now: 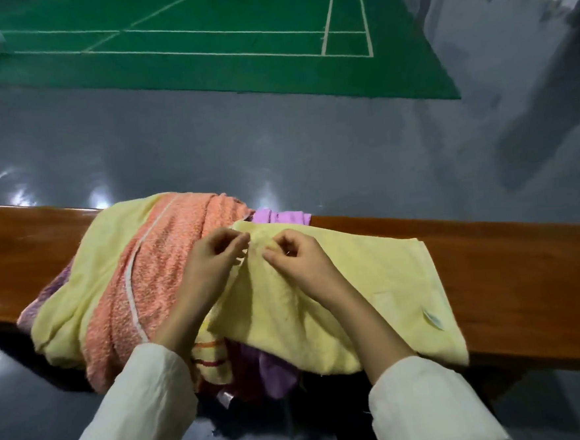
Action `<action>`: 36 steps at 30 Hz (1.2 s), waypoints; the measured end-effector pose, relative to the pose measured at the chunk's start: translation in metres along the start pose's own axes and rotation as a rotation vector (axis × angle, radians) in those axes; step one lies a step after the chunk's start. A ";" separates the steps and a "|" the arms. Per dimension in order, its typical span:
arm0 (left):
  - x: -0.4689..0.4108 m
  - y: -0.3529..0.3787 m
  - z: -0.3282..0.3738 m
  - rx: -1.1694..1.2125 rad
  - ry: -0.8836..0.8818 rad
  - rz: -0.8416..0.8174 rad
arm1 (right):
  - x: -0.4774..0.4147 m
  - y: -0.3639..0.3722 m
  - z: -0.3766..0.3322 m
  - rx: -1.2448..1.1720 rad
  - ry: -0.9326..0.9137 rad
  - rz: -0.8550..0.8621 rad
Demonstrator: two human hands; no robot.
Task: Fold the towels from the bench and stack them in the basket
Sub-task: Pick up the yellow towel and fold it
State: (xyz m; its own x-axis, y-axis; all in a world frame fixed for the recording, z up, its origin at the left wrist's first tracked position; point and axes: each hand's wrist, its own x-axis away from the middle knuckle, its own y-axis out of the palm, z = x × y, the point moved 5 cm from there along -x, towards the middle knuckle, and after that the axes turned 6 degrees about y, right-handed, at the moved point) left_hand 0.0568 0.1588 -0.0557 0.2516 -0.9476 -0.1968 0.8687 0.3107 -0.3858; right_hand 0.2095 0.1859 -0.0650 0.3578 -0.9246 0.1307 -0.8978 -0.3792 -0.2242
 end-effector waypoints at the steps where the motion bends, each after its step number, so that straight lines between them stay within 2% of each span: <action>1: -0.007 -0.004 -0.008 -0.061 -0.026 0.045 | -0.004 -0.001 -0.001 -0.006 0.000 0.029; 3: -0.018 -0.008 -0.021 -0.303 -0.095 0.082 | -0.008 -0.004 -0.001 -0.025 0.021 0.070; 5: -0.030 -0.003 -0.033 -0.503 -0.149 0.016 | -0.011 -0.007 0.003 -0.028 0.047 0.089; 11: -0.050 0.014 -0.047 -0.739 -0.266 -0.074 | -0.011 -0.015 0.007 -0.002 0.094 0.111; 13: -0.049 0.018 -0.040 -0.642 -0.254 -0.098 | -0.011 -0.017 0.006 -0.012 0.098 0.119; 18: -0.035 0.019 -0.005 -0.028 -0.102 -0.073 | -0.006 -0.019 -0.004 -0.023 0.020 0.117; 21: -0.016 0.023 0.013 0.205 -0.101 -0.089 | -0.002 -0.021 -0.012 -0.026 -0.042 0.073; 31: 0.026 0.024 0.050 0.295 0.098 -0.048 | 0.031 -0.027 -0.027 -0.122 -0.162 0.053; 36: 0.036 0.031 0.067 0.131 0.186 -0.088 | 0.045 -0.041 -0.026 -0.122 -0.180 0.113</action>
State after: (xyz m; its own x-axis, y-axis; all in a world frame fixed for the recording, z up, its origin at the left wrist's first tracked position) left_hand 0.1211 0.1288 -0.0142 0.0997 -0.9371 -0.3344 0.9347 0.2034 -0.2913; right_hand 0.2558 0.1614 -0.0247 0.2834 -0.9568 -0.0657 -0.9552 -0.2755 -0.1077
